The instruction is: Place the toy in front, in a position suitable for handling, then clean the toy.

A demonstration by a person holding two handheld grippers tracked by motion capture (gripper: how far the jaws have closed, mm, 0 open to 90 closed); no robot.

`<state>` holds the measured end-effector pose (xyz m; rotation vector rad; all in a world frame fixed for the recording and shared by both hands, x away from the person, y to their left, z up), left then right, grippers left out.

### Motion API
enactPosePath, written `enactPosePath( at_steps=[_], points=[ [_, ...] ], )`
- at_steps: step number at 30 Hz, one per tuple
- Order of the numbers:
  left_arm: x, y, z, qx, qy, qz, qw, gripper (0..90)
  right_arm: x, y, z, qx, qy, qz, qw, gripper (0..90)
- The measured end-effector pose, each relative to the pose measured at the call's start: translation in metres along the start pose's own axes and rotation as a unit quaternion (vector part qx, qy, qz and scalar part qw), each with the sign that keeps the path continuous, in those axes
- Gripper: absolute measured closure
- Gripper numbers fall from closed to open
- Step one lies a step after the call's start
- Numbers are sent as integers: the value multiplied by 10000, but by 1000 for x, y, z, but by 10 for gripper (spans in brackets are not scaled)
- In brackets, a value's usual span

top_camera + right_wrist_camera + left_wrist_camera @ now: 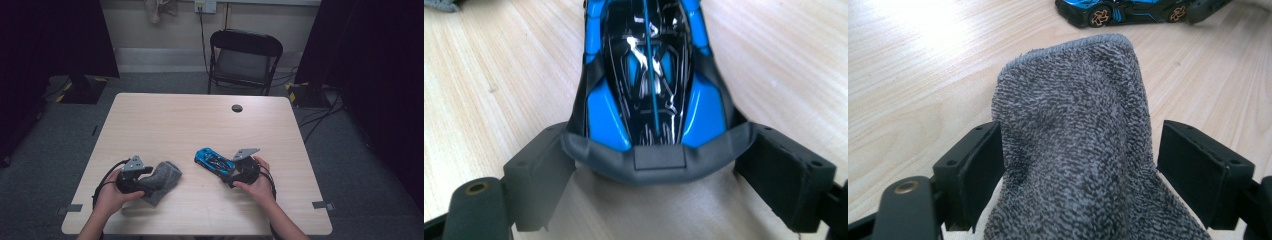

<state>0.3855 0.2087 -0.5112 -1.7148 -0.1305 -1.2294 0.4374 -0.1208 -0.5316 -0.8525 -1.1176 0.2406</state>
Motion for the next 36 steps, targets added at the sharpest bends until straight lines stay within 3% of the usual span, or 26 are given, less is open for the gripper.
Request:
enactPosePath(
  at_steps=[7,14,18,20,29,36],
  points=[
    [1,4,-1,-32,32,24,10000,183,-6,0,2,-229,19,-320,9992,150],
    [2,8,-5,-55,107,72,9999,182,-5,3,5,-332,94,-340,9988,152],
    [1,8,-7,-52,113,93,9999,182,-4,3,5,-337,104,-343,9988,155],
    [1,8,-6,-43,89,85,9999,182,-3,4,6,-320,82,-376,9987,239],
    [5,1,-4,2,-73,-46,10000,181,-2,4,7,-314,83,-432,9985,250],
    [11,4,-10,-48,-25,-69,10000,177,-2,4,7,-306,74,-432,9986,251]
  ],
)
Point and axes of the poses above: each handheld gripper's, and its own axes: y roughly forward along the jaws, x roughly out of its top, z roughly to its left, the point moved 5 cm from there along y, roughly forward along the jaws, and after that the axes turned 11 degrees about x, right-handed, at the moved point
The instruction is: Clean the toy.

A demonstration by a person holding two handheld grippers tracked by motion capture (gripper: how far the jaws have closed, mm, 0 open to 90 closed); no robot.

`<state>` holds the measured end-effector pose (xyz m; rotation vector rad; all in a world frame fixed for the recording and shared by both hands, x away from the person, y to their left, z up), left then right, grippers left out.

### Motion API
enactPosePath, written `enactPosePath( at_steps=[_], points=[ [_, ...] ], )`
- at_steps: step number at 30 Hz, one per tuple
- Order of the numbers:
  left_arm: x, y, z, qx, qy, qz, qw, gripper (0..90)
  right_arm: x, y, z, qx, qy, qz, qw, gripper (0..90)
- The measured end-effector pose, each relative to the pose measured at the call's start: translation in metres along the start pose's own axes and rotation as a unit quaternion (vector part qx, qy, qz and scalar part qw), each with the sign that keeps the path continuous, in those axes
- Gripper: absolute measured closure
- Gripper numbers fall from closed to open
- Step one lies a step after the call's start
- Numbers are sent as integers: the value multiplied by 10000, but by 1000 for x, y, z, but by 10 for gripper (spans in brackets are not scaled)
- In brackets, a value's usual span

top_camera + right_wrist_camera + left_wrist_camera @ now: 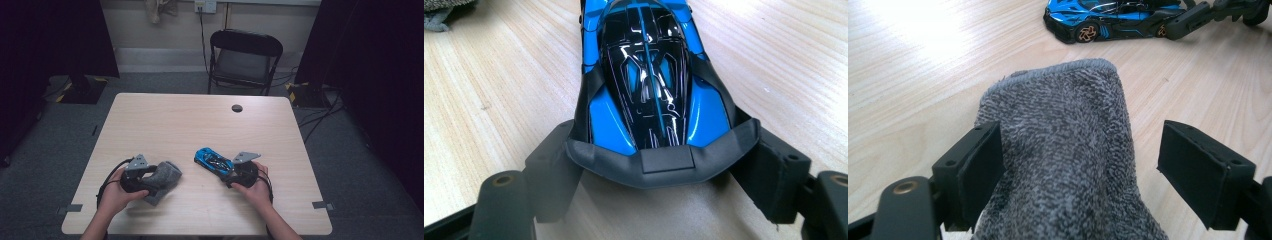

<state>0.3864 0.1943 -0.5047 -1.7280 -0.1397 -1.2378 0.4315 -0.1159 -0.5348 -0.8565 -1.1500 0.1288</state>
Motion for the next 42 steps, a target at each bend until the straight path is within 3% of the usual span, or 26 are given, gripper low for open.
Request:
enactPosePath(
  at_steps=[9,17,21,24,30,32,36,40,42],
  points=[
    [-2,4,3,-27,-1,70,10000,177,1,0,-1,-5,-19,16,10000,242],
    [-3,8,4,-31,-25,118,9999,177,3,3,-5,189,-202,105,9996,171],
    [-3,9,4,-6,-36,127,9999,177,4,5,-6,250,-262,111,9993,181],
    [-3,10,4,-6,-46,133,9999,177,5,4,-6,297,-285,66,9991,238],
    [3,11,1,52,-99,144,9998,167,4,4,-5,279,-272,61,9992,241],
    [5,12,-1,110,-135,202,9996,167,4,4,-5,275,-270,60,9992,241],
    [-1,14,-2,429,-73,516,9977,199,4,4,-5,274,-273,60,9992,241],
    [-3,2,2,682,-3,465,9966,203,4,4,-5,273,-270,61,9992,241],
    [-5,-4,2,742,-65,486,9960,203,4,4,-5,269,-268,58,9993,241]
  ],
)
Point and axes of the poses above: each handheld gripper's, and its own axes: y roughly forward along the jaws, x roughly out of its top, z roughly to its left, the point moved 5 cm from there along y, roughly forward along the jaws, and after that the axes turned 11 degrees about x, right-handed, at the moved point
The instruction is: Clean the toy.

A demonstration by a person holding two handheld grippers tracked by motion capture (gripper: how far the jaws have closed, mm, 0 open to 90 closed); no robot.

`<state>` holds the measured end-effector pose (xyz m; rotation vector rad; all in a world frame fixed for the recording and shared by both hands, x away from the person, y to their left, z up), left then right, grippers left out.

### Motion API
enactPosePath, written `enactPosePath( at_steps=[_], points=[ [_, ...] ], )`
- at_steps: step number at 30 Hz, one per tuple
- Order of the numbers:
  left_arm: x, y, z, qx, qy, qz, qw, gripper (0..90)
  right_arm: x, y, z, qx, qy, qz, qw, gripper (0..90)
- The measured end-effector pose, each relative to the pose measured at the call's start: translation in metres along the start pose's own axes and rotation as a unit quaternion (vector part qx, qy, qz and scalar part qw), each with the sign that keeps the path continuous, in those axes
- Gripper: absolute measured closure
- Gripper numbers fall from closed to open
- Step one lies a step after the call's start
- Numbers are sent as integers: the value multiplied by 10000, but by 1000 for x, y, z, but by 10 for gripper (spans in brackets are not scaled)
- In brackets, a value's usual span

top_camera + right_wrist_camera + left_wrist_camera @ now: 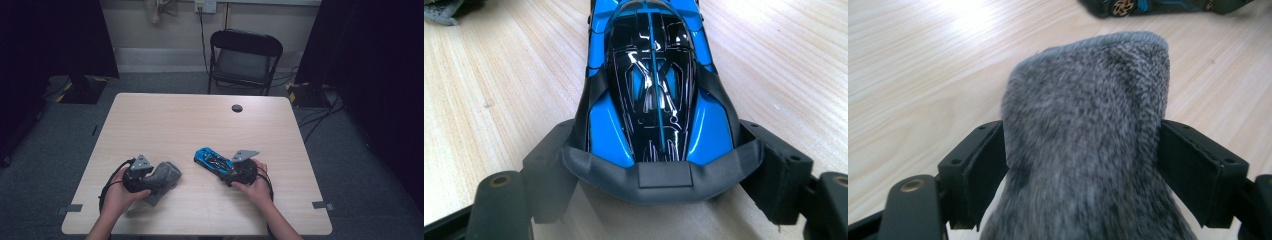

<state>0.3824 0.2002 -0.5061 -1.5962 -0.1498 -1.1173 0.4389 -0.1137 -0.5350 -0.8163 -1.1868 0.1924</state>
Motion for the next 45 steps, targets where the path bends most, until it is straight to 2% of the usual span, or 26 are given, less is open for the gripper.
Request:
enactPosePath(
  at_steps=[4,7,8,11,13,16,18,19,22,24,26,28,33,36,45],
  points=[
    [-11,3,3,-49,-54,188,9998,251,0,0,0,1,2,1,10000,241],
    [-14,7,2,-94,-35,280,9996,374,0,0,0,-7,9,0,10000,241],
    [-14,8,0,-120,31,268,9996,419,0,0,0,-9,9,-1,10000,241],
    [-9,10,-2,-169,71,305,9994,625,0,0,0,-9,9,-1,10000,240],
    [-3,10,-6,-232,11,299,9993,666,0,0,0,-8,10,-1,10000,241],
    [16,9,-17,-393,103,-27,9992,680,0,0,0,-10,9,-2,10000,241],
    [33,9,-28,-647,13,-228,9976,683,0,0,0,-10,9,-2,10000,241],
    [41,12,-34,-702,58,-310,9970,683,0,0,0,-10,9,-2,10000,240],
    [64,25,-53,-905,118,-391,9951,682,0,0,0,-9,8,-2,10000,240],
    [76,36,-63,-966,185,-451,9941,681,0,0,0,-9,8,-1,10000,240],
    [85,44,-72,-1082,117,-499,9928,681,0,0,0,-9,8,-2,10000,240],
    [94,57,-84,-1156,168,-520,9918,681,0,0,0,-8,9,-2,10000,240],
    [105,77,-100,-1246,141,-559,9905,680,0,0,0,-10,5,1,10000,240],
    [109,85,-108,-1262,202,-498,9906,678,0,0,0,-9,6,1,10000,240],
    [118,95,-123,-1044,406,-491,9925,667,0,0,0,-9,8,1,10000,239]
  ],
)
Point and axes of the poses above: each handheld gripper's, and its own axes: y roughly forward along the jaws, x roughly out of its top, z roughly to its left, the point moved 5 cm from there along y, roughly forward along the jaws, and after that the axes turned 11 degrees about x, right-handed, at the moved point
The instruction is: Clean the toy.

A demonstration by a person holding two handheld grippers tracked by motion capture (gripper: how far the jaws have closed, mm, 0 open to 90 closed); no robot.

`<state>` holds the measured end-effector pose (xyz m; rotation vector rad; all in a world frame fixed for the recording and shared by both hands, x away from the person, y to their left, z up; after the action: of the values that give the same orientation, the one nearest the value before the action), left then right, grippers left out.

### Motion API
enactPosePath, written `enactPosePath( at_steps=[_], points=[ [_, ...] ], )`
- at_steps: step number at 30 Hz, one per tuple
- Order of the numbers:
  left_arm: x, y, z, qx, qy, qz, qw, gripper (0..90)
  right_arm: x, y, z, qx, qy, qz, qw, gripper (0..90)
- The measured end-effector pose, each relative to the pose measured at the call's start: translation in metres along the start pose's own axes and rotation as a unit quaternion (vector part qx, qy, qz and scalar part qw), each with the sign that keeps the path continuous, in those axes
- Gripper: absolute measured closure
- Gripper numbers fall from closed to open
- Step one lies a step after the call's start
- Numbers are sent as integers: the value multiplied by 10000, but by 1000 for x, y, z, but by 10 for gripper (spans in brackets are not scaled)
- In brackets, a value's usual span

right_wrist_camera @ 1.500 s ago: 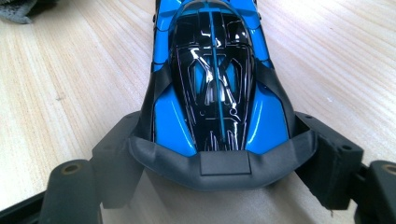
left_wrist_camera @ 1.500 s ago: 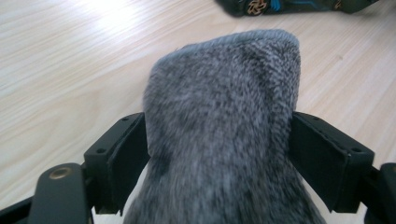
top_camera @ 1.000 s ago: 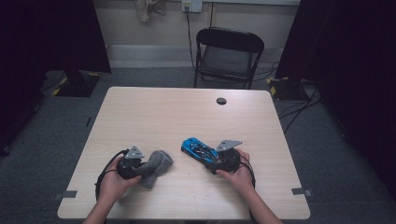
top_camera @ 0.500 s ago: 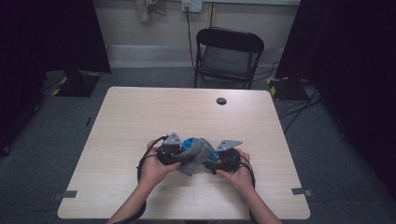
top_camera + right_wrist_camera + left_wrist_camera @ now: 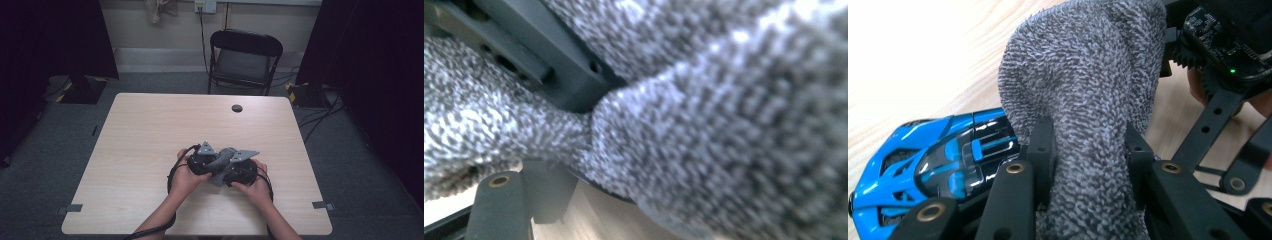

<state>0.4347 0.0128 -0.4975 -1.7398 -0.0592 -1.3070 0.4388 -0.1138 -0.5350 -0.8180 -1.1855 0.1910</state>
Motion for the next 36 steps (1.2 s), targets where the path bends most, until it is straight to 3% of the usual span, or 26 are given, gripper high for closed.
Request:
enactPosePath(
  at_steps=[8,12,23,26,36],
  points=[
    [7,5,2,57,-183,-33,9998,660,0,0,0,-1,1,0,10000,240],
    [11,5,12,216,-267,-36,9994,660,0,0,0,3,3,2,10000,241],
    [12,7,31,496,-175,88,9986,668,0,0,0,2,-1,2,10000,243],
    [11,7,37,513,-324,78,9981,668,0,0,0,2,-1,2,10000,243],
    [3,6,62,786,-442,65,9959,672,0,0,0,1,-2,-1,10000,242]
  ],
)
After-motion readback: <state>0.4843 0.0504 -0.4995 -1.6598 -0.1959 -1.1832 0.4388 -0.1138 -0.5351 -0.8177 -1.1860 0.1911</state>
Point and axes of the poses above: each handheld gripper's, and its own axes: y roughly forward along the jaws, x roughly out of its top, z roughly to its left, the point moved 5 cm from there along y, roughly forward along the jaws, and after that the axes turned 11 degrees about x, right-handed, at the moved point
